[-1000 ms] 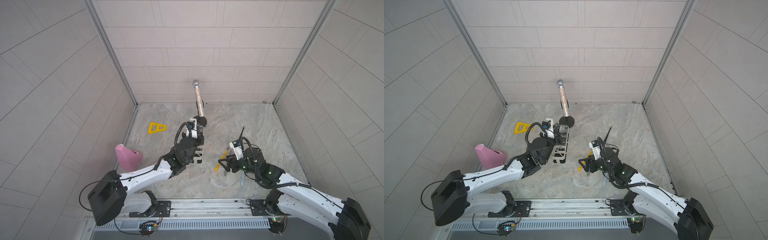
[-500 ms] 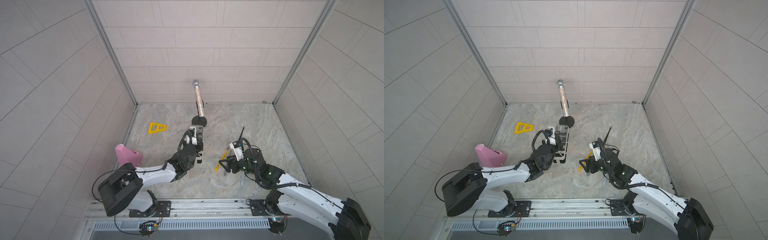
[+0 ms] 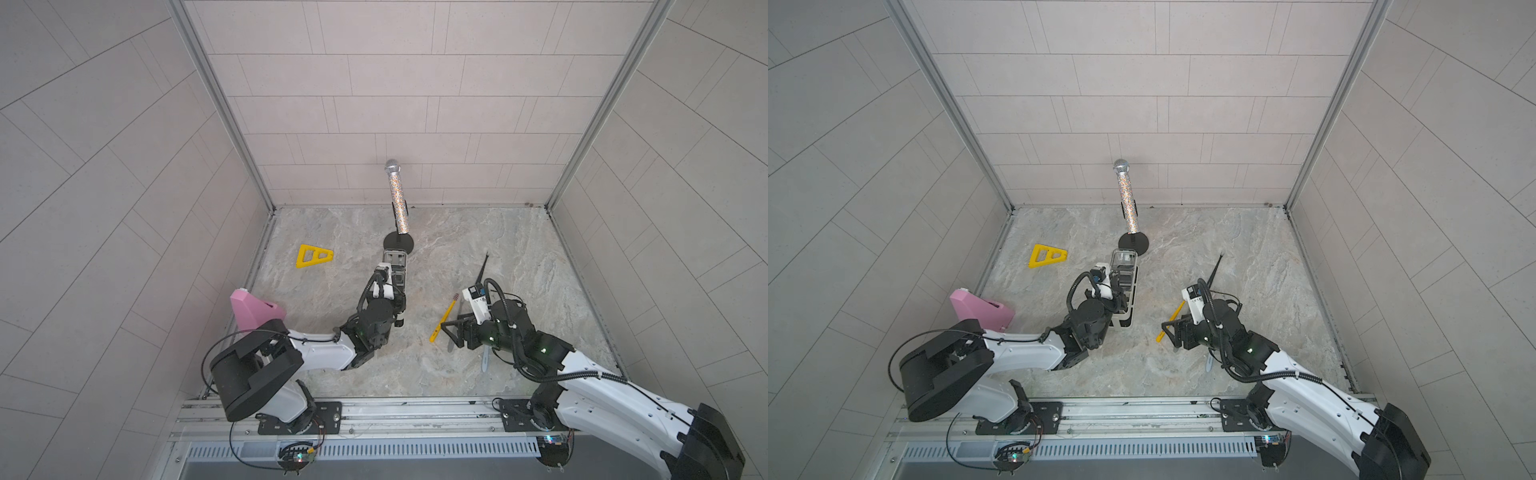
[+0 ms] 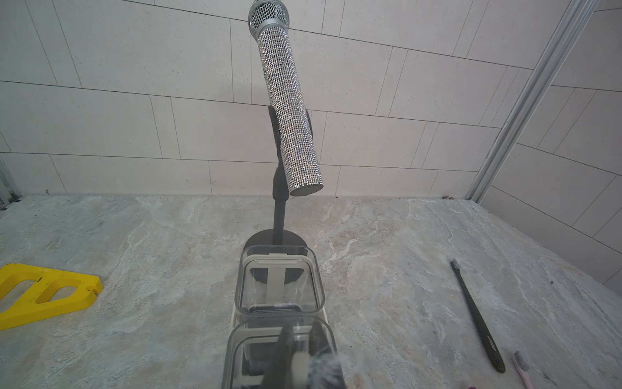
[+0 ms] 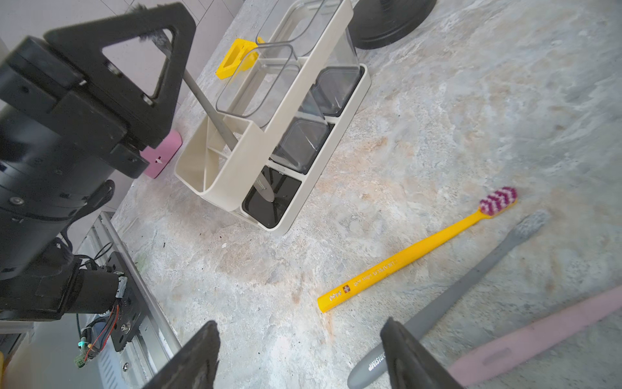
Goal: Place the toothbrush into the toothbrush holder
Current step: Place the toothbrush in the toothbrush holder.
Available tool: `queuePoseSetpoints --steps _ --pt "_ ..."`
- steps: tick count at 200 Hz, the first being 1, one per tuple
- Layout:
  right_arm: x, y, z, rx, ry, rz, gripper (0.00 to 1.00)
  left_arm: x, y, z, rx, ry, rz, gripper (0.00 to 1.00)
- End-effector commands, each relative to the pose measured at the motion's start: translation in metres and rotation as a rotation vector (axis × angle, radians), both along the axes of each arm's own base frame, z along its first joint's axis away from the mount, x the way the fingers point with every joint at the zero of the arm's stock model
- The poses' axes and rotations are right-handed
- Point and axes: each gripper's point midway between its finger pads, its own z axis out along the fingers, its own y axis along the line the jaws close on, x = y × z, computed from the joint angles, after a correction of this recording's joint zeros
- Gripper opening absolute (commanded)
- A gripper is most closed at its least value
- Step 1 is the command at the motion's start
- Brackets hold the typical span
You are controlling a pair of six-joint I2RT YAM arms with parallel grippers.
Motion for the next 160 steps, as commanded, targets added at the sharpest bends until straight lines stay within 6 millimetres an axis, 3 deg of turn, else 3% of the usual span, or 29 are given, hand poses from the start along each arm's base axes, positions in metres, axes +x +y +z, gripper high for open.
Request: queuePoseSetpoints --steps 1,63,104,126,160 --pt "0.000 -0.005 -0.003 -0.020 -0.005 -0.011 0.78 -0.002 0.003 0.001 -0.026 -0.013 0.013 0.15" --pt "-0.001 -0.007 -0.001 -0.027 -0.007 -0.016 0.78 -0.009 0.011 0.009 -0.031 -0.008 0.030 0.63" --pt "-0.001 -0.014 0.004 -0.055 0.002 -0.043 0.79 -0.010 0.010 0.022 -0.001 0.019 0.024 0.86" --pt "-0.001 -0.020 -0.001 -0.112 0.063 -0.069 0.80 -0.014 0.016 0.037 -0.024 0.034 0.028 0.91" --pt "-0.007 -0.031 -0.039 -0.277 0.269 -0.102 0.80 -0.030 0.029 0.066 -0.093 0.087 -0.005 0.93"
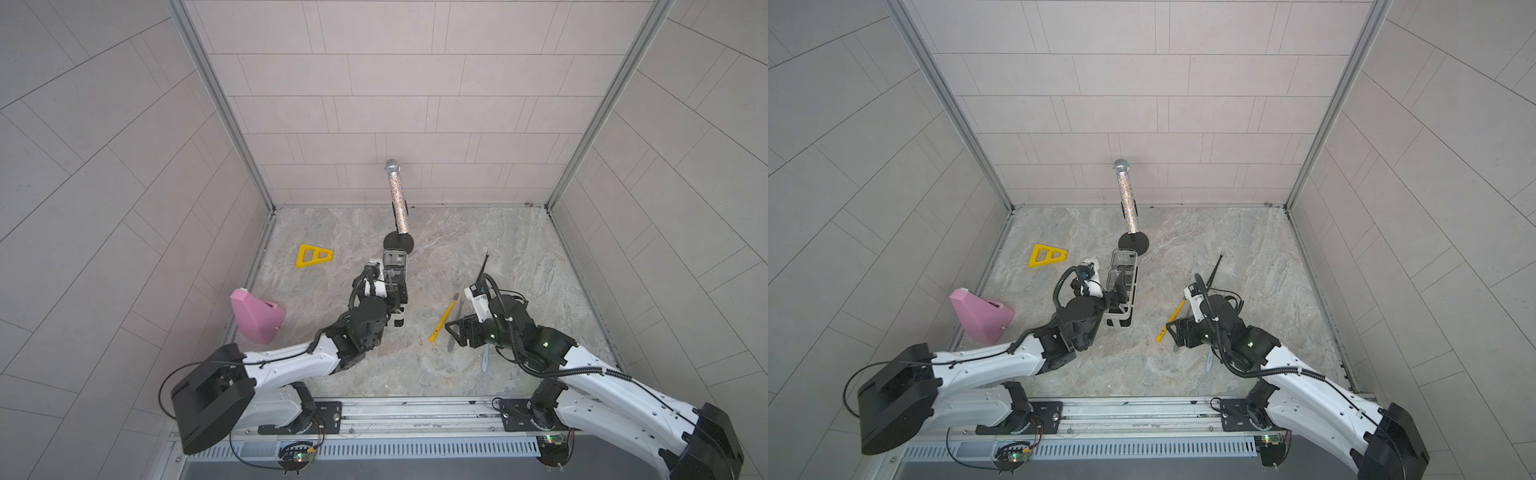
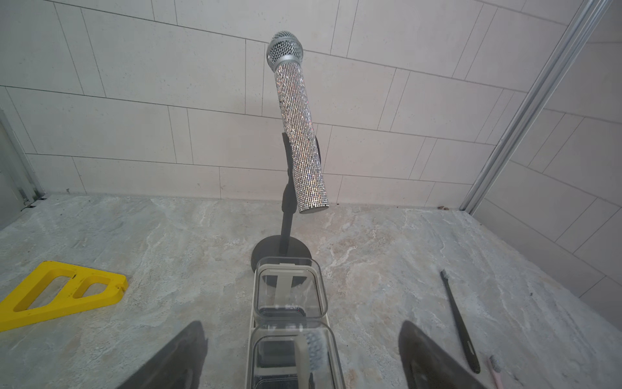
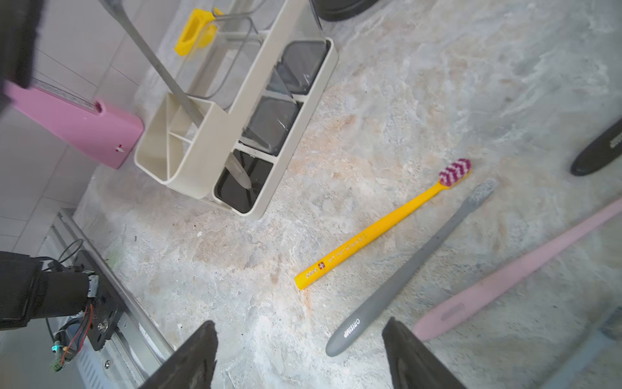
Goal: Place the toothbrush into the toothbrush holder
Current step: Place the toothbrush in the toothbrush holder, then pick up the toothbrush from the center of the board.
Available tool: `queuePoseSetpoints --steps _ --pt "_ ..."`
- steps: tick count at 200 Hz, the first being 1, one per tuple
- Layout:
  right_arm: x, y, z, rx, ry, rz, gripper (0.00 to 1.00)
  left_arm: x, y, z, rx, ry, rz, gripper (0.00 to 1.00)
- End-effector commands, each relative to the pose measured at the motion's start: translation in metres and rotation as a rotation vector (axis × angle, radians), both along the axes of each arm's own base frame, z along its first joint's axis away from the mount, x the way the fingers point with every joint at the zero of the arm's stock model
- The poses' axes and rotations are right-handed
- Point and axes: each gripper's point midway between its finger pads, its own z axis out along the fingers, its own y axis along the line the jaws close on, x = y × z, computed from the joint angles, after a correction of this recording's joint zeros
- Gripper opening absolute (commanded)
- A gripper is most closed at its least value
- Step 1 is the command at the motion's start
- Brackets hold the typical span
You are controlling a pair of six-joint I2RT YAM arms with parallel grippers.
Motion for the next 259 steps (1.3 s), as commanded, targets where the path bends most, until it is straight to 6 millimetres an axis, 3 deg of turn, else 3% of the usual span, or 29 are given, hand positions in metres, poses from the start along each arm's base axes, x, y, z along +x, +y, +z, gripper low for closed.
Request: queuePoseSetpoints --steps 1,32,37,73,103,145,185,220,232,259 --pt "-0.008 -0.017 -0.031 -0.139 0.154 -0.048 0.80 -0.011 0.007 0.016 -0.038 0.061 -0.018 0.93" --pt "-0.008 -0.026 -0.059 -0.266 0.259 -0.082 0.77 -0.027 0.020 0.024 -0.044 0.158 -0.042 0.94" --pt "-0.001 -0.023 -0.051 -0.260 0.241 -0.089 0.77 -0.029 0.021 0.023 -0.038 0.177 -0.047 0.94" --pt "0.012 -0.019 -0.055 -0.306 0.262 -0.084 0.73 -0.045 0.027 0.011 -0.021 0.275 -0.093 0.94" --pt "0.021 0.002 -0.050 -0.280 0.286 -0.026 0.72 -0.053 0.034 -0.002 -0.001 0.324 -0.093 0.94" --pt "0.030 0.021 -0.068 -0.265 0.372 -0.027 0.70 -0.062 0.049 0.000 -0.007 0.328 -0.079 0.94" --pt "0.031 0.017 -0.087 -0.339 0.440 -0.062 0.69 -0.072 0.072 0.010 0.003 0.313 -0.044 0.94" --pt "0.040 0.025 -0.094 -0.396 0.440 -0.030 0.69 -0.075 0.079 0.007 0.013 0.316 -0.033 0.94" --pt "0.043 0.027 -0.099 -0.448 0.440 -0.006 0.63 -0.075 0.078 0.005 0.019 0.322 -0.032 0.94" --pt "0.041 0.022 -0.114 -0.572 0.449 0.041 0.38 -0.075 0.078 0.007 0.017 0.320 -0.034 0.94"
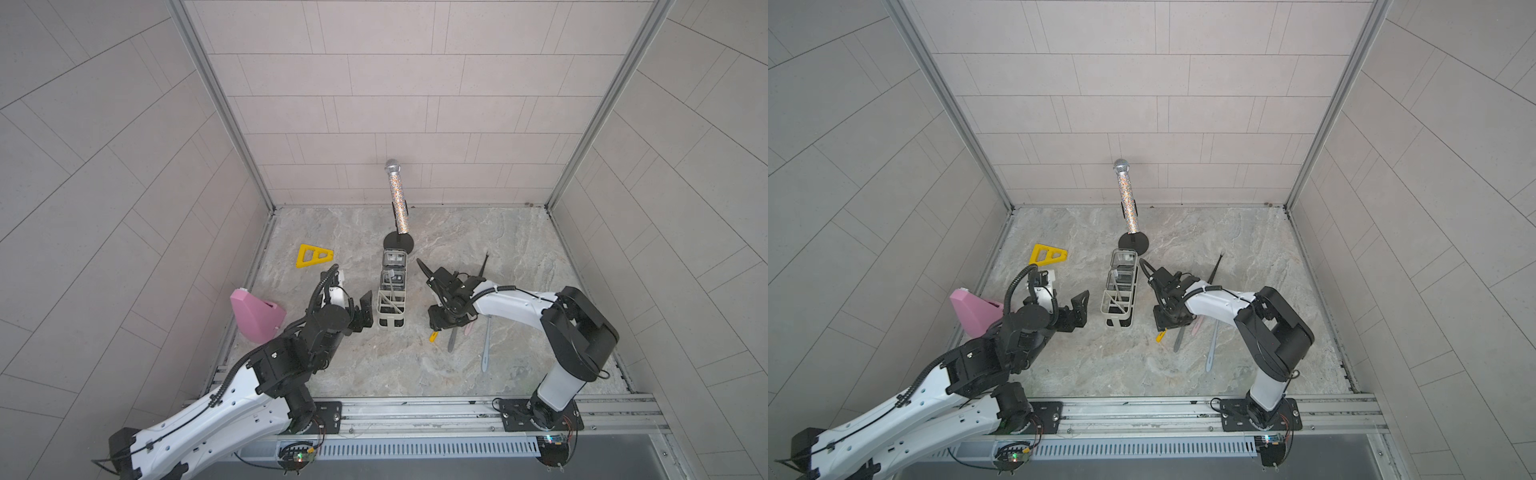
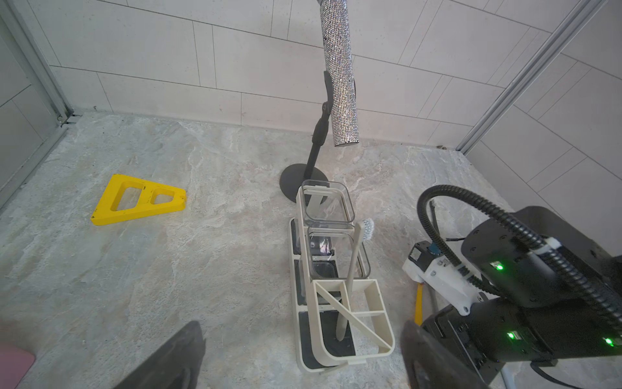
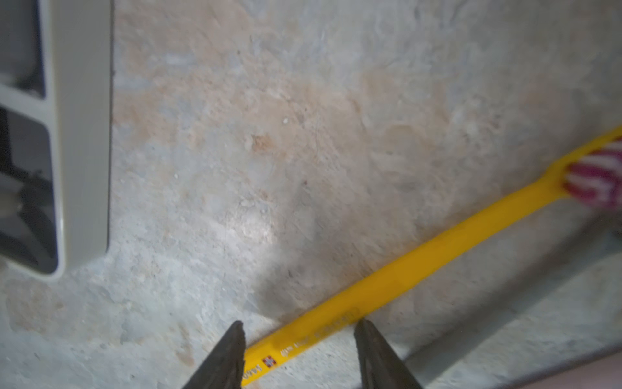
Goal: Place the toothbrush into the toothbrush holder
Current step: Pick up the toothbrush from the center of the board.
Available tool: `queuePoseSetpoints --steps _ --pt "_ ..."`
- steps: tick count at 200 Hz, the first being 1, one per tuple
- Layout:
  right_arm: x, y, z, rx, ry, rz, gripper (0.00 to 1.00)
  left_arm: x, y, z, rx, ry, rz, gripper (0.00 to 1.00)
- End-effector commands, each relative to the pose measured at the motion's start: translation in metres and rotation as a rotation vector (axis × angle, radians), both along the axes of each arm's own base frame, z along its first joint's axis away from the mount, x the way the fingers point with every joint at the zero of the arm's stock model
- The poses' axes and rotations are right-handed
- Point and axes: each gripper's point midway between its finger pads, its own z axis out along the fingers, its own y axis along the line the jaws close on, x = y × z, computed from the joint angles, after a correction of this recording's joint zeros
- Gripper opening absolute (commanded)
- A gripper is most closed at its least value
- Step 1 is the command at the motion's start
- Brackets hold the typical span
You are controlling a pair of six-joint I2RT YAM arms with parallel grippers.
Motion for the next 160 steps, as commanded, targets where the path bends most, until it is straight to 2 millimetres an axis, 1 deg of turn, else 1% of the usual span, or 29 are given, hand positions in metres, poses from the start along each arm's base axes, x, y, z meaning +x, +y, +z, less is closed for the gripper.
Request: queuePoseSetpoints --steps 1,16,33,53,68,88,108,123,146,160 --pt "-0.007 -0.015 -0.012 -0.140 0.021 0.063 0.37 -0.001 0.005 0.001 0.005 0.003 0.023 0.94" --pt "-0.013 -0.020 -0.018 -0.164 0.029 0.085 0.29 -0.001 0.009 0.002 0.009 -0.003 0.031 0.94" --pt "-0.019 -0.019 -0.021 -0.137 0.025 0.093 0.22 -0.002 0.012 0.001 0.016 -0.009 0.041 0.94" --pt "-0.024 -0.013 -0.017 -0.063 -0.001 0.097 0.18 -0.002 0.011 0.000 0.015 -0.005 0.037 0.94" --pt "-0.026 -0.006 -0.008 0.004 -0.034 0.100 0.16 -0.001 0.007 -0.001 0.011 0.001 0.027 0.94" --pt "-0.027 0.001 0.011 0.095 -0.086 0.104 0.14 0.000 -0.001 -0.001 -0.009 0.014 0.008 0.94" --pt "-0.027 0.005 0.037 0.167 -0.147 0.099 0.12 0.001 -0.010 0.003 -0.048 0.020 -0.014 0.94" --pt "-0.028 0.006 0.059 0.221 -0.197 0.093 0.10 0.001 -0.016 0.007 -0.085 0.021 -0.032 0.94" --pt "-0.032 0.007 0.095 0.322 -0.269 0.088 0.10 0.000 -0.022 0.017 -0.153 0.005 -0.054 0.95" --pt "-0.038 0.012 0.116 0.401 -0.297 0.096 0.10 -0.001 -0.034 0.025 -0.232 -0.014 -0.097 0.95"
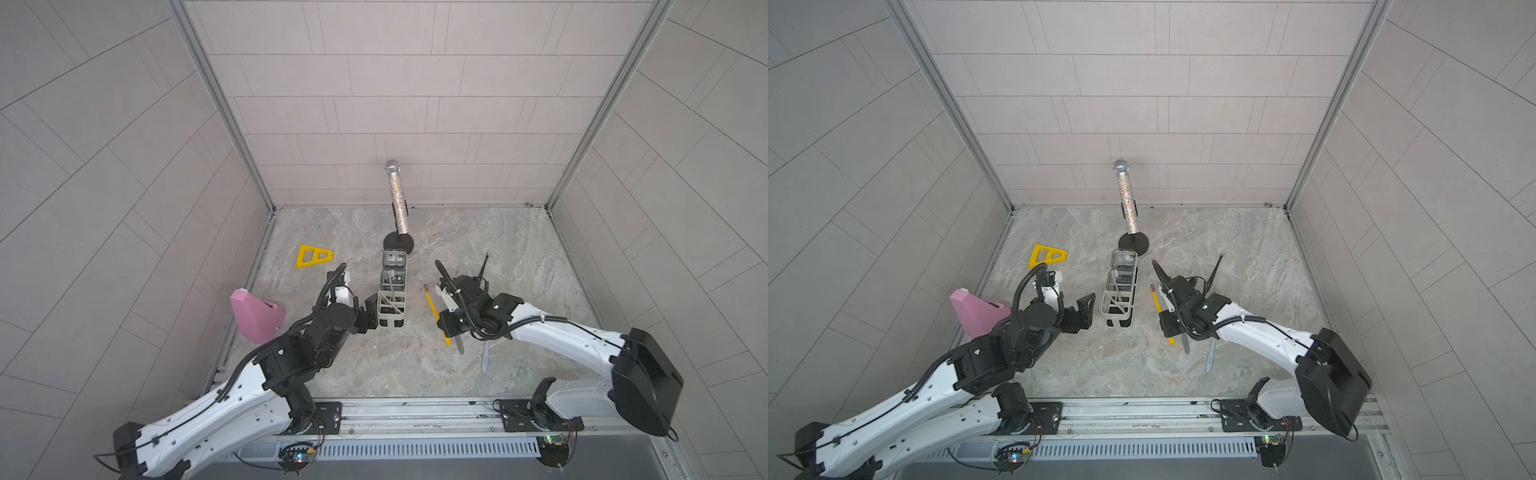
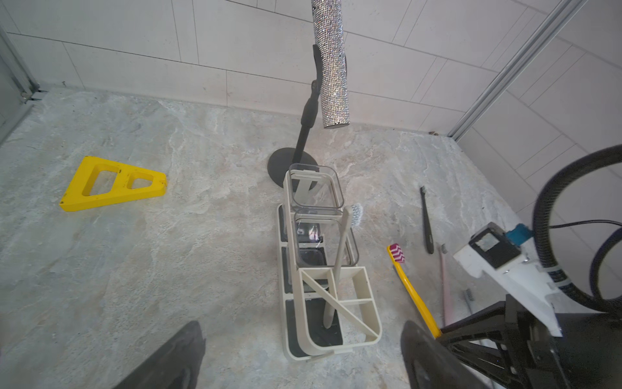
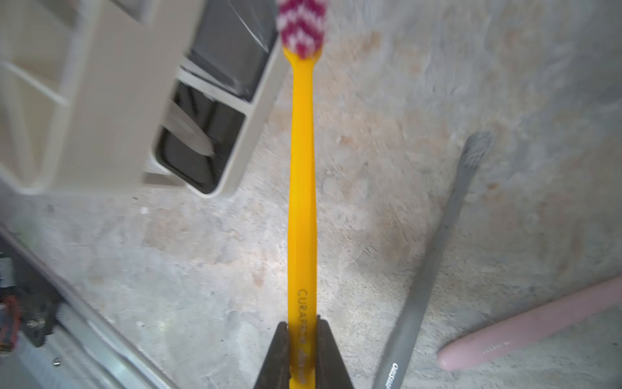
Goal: Place the toothbrush into the toothbrush holder
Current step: Pick up the toothbrush from the center of the board.
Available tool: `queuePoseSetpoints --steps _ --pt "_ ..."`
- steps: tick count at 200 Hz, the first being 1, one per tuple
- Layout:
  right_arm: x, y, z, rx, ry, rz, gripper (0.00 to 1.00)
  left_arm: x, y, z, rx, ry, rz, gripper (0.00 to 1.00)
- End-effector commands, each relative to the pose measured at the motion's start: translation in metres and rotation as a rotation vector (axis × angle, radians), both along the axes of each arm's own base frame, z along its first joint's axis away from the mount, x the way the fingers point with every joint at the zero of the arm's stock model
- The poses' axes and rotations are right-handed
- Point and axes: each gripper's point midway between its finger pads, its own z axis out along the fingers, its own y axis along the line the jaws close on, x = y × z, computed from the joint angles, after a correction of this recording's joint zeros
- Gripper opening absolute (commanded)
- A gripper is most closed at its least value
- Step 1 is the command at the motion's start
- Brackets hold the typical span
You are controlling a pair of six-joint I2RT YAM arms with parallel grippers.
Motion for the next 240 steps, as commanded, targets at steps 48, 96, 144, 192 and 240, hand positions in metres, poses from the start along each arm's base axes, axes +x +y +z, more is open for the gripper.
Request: queuePoseSetpoints --steps 48,96,144,192,240 --pt "-0.034 0.035 0.092 0.348 -0.123 0.123 0.11 -0.004 -0.067 0.041 -0.427 -0.017 -0.202 1.00" --pt "-0.049 0.053 0.116 0.446 -0.189 0.187 0.11 -0.002 -0.098 0.034 -0.523 0.039 -0.275 1.00" --pt "-0.055 0.066 0.124 0.471 -0.202 0.232 0.10 0.000 -0.112 0.029 -0.567 0.073 -0.300 0.93" --pt "-0.062 0.071 0.125 0.467 -0.214 0.272 0.10 0.003 -0.119 0.022 -0.559 0.098 -0.302 0.62" --pt "-0.063 0.072 0.121 0.452 -0.209 0.282 0.10 0.003 -0.119 0.023 -0.553 0.103 -0.300 0.22"
